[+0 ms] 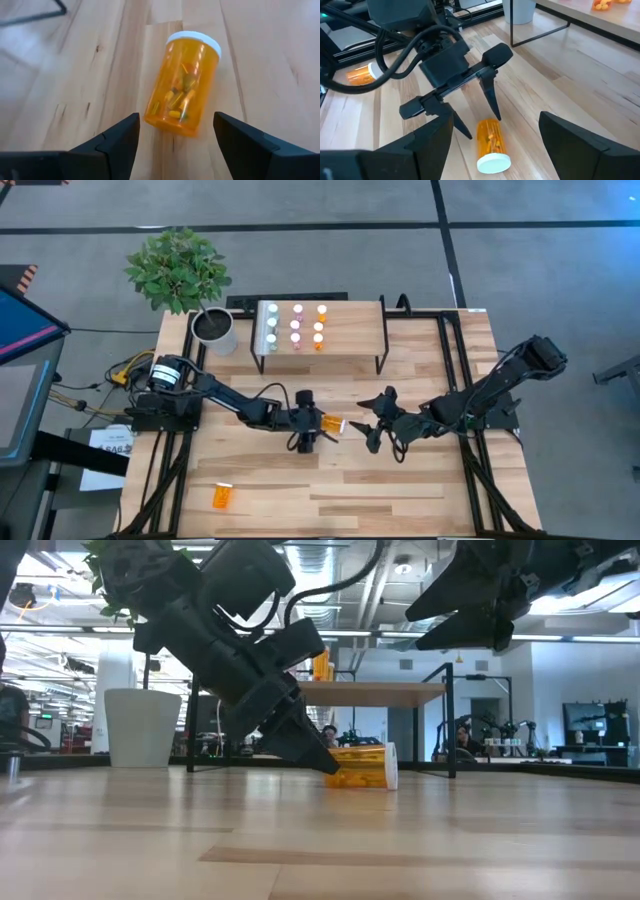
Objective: Pick and place medicine bottles onto shelf by color
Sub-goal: Put the top large orange pill bottle on the shelf
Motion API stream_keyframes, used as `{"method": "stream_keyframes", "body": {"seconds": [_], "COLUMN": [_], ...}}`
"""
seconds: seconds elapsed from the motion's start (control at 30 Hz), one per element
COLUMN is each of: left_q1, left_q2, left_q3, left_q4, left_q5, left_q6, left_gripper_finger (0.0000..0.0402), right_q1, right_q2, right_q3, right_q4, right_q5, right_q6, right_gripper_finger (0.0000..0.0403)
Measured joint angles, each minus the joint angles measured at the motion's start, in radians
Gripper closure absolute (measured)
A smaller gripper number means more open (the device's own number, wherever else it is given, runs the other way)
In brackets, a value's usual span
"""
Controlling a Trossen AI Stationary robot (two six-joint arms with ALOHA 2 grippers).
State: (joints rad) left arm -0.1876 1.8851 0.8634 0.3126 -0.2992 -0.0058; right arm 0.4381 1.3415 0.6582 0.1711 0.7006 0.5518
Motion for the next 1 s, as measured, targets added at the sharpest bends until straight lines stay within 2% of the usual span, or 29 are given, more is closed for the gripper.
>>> {"method": "stream_keyframes", "body": {"seconds": [0.13, 0.4, 1.0], "left_q1": [0.011, 0.024, 0.037], "left_q2": [0.0, 0.0, 0.143], "left_q3": [0.0, 0.0, 0.076], "left_q4": [0.008, 0.065, 0.127], "left_q5": [0.036, 0.142, 0.187], "left_q6": [0.075, 0.126, 0.134], "left_gripper_finger": [0.0158, 0.0159, 0.017], "right_q1": [0.0, 0.0, -0.002], "right_q2": [0.0, 0.001, 0.001], "right_q3": [0.0, 0.0, 0.001], "right_q4": [0.002, 0.002, 0.001], "right_q5": [0.0, 0.0, -0.001], "right_q6": [0.0, -0.001, -0.003], "right_gripper_finger": [0.0088, 0.0088, 0.0088]}}
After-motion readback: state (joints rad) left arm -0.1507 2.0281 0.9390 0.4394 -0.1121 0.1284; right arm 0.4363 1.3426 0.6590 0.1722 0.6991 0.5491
